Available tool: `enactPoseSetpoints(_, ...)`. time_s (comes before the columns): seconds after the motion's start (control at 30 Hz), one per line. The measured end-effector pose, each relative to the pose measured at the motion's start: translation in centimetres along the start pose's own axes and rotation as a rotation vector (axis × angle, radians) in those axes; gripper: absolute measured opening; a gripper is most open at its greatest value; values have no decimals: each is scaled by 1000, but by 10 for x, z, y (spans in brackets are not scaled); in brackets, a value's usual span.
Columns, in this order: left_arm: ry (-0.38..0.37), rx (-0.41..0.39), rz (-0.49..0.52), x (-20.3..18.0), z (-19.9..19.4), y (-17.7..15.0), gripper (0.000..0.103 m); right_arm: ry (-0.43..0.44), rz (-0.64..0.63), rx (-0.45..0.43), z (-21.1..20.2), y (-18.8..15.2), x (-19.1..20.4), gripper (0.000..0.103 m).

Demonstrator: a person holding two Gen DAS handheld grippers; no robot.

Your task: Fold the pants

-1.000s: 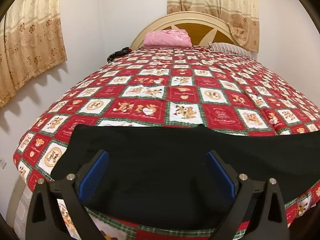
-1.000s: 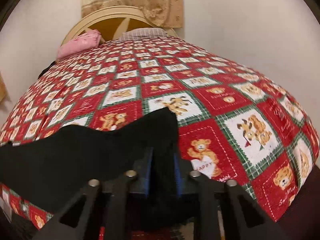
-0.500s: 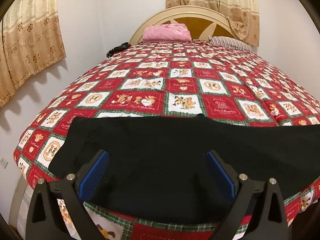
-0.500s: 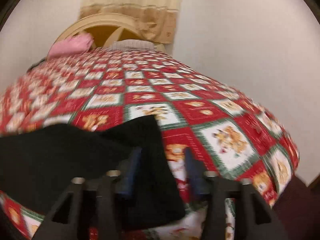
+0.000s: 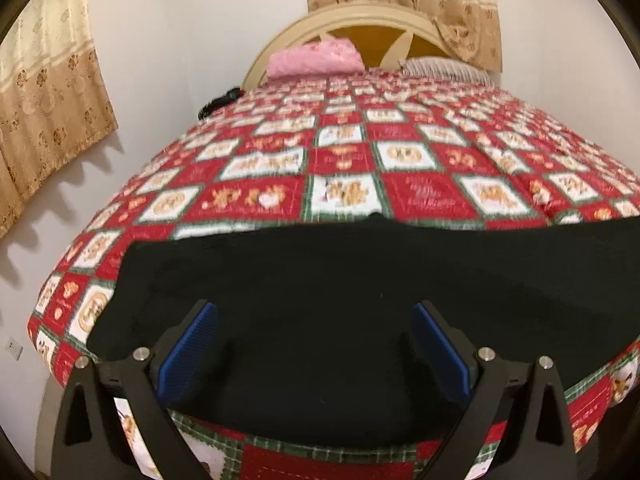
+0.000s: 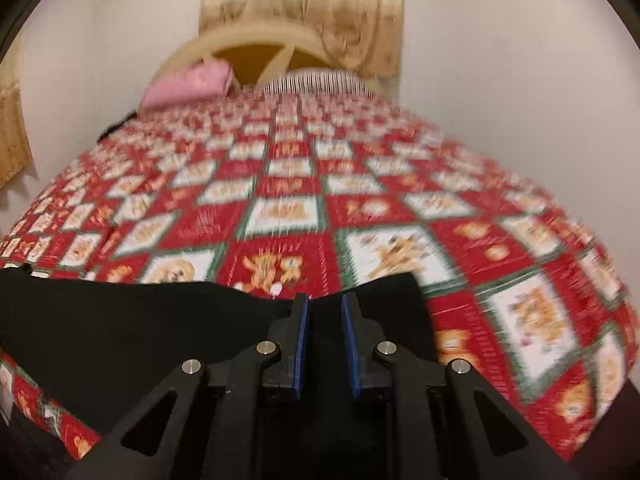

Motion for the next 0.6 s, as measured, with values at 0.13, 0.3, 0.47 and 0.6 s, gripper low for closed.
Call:
enactPoseSetpoints(0.13,16,97,-51,12,18,-26,102,-25,234,-31,1,14,-48,6)
enactPoseSetpoints(0.3,-33,97,-166,32,15,-39,103,149,417,-131,-30,14,-70,0)
enactPoseSetpoints(0.47,-9,72,-129,27,9,-38,103,259,310,-195,-70,-13,-29,2)
enactPoseSetpoints(0.6,41,20,-149,44,1,-28,103,176,243,-82,-42,-51,-15,2)
Point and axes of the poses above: each gripper's, at about its wrist camera, not at the fingertips, and z roughly the way its jaws point, x to its left, y to its top, the point moved 8 cm from there along z, roughly the way its jaws point, and after that the axes turned 9 degrees about z, right-handed, at the moved point
